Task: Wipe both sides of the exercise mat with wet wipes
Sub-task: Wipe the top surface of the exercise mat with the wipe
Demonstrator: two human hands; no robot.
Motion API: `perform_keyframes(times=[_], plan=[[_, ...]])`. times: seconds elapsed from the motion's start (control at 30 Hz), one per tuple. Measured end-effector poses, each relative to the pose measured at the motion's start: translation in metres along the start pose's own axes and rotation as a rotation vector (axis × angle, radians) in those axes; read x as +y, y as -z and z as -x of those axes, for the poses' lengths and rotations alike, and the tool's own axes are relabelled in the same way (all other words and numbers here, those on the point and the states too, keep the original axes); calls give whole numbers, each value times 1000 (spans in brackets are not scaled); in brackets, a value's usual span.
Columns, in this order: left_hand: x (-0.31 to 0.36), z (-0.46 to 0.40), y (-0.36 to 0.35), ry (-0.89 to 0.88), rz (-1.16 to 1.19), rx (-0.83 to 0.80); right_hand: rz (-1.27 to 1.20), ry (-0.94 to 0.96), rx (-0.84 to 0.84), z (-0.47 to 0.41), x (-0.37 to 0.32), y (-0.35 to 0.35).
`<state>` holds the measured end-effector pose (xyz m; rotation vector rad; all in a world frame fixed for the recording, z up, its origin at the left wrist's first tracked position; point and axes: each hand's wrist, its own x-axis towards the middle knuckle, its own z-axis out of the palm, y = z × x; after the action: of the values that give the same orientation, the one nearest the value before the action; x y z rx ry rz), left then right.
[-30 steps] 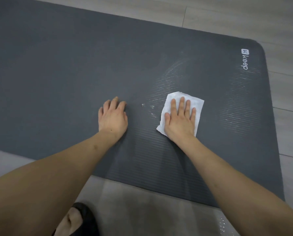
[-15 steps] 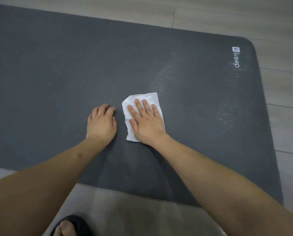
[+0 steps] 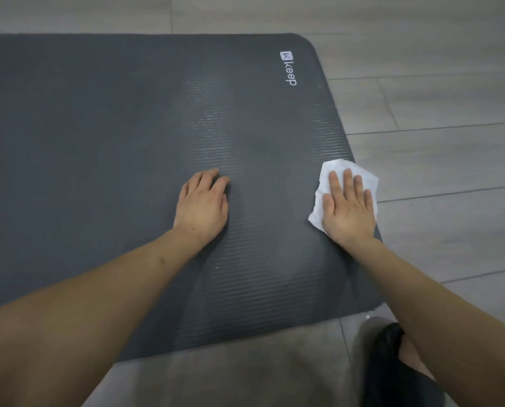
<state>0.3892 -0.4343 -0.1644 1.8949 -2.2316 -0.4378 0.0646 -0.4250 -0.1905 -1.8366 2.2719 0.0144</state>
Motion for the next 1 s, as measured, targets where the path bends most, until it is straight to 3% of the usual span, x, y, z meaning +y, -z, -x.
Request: perform_keyframes(times=[0.13,0.27,0.57,0.7,0.87,1.0], plan=[[-6,9,-3,17,-16,1,-15,-13,-3,8,-7,-2],[-40,29,4,128,-30,37,27,88,-26,20,-41,-7],[-134,113,30,369,-75,79,98,622,-102,57,-243,-37],[-159,142,39,422,-93,66,140,903,-158,101,-299,-55],[-154,144,41,421,-97,91,144,991,-140,109,-294,-59],[-127,116,35,329,-107,119,111,890,-104,93,-240,-50]])
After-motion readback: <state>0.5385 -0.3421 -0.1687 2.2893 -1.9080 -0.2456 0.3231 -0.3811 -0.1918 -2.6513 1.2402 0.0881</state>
